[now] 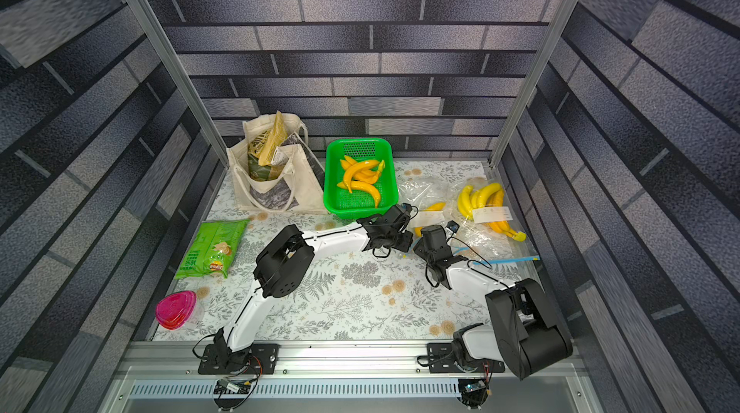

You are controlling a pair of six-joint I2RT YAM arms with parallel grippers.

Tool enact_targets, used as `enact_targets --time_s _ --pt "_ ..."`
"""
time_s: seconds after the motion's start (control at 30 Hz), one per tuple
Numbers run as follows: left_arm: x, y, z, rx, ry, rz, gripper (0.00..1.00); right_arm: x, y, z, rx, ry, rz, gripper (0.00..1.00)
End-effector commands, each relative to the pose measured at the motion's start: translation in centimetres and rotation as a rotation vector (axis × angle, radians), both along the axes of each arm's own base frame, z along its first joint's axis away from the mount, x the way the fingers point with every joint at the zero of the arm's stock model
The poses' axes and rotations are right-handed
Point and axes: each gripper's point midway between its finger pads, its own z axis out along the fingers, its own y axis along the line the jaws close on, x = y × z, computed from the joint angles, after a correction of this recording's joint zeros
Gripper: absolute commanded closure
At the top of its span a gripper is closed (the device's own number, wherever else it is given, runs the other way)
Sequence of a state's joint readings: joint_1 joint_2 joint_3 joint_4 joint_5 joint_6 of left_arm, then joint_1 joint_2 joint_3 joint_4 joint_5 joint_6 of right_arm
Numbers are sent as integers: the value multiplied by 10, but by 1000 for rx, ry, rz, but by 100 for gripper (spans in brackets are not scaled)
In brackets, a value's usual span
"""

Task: Open the zip-top bag and take out the banana
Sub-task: Pick up the banana from the zipper food storage bag.

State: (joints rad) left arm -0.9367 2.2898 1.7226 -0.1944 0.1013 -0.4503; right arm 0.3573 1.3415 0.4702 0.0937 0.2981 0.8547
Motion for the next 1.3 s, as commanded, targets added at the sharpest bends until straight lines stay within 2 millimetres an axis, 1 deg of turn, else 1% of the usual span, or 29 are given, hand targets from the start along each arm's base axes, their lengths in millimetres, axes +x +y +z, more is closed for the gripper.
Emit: enact_targets --time_s 0.0,0.1,0.2,0.27,0.37,0.47,0.57,0.63,0.7,0.73,0.83,0.93,0.97,1.13,1.27 --pt "-13 -2 28 -34 3 -17 75 -3 -10 -7 -28 43 -48 39" --pt "-12 -3 28 -36 1 -16 75 -2 -9 -10 -30 57 -47 38" --pt "-11 -3 30 -41 -2 -15 75 -1 -11 -14 -46 88 -61 33" --pt "-13 -4 31 -42 3 -25 68 2 -10 -18 -46 92 -58 33" --pt "-9 0 31 -21 -4 -18 65 4 -8 -18 -46 101 -57 34" --pt "1 8 34 -16 -14 6 64 0 -13 -16 -54 93 -74 42" --pt "13 16 42 -33 -31 36 53 -8 -20 -11 -84 97 -79 50" --pt "20 21 47 -63 -42 57 48 -14 -25 -9 -104 107 -82 52" --pt "30 27 48 -55 -60 87 44 -20 -28 -9 -110 114 -84 54" --pt "33 28 45 -45 -58 89 43 -22 -29 -9 -110 114 -85 54" --pt "40 27 35 -13 -53 93 44 -29 -31 -11 -102 115 -90 55" --pt "41 21 27 4 -45 79 49 -31 -29 -14 -92 116 -83 55" --pt "41 18 23 13 -45 70 51 -31 -28 -15 -89 117 -80 53" --pt "34 4 16 33 -41 36 58 -24 -25 -17 -91 119 -74 44" --pt "35 2 8 58 -31 42 60 -19 -24 -18 -98 127 -75 43"
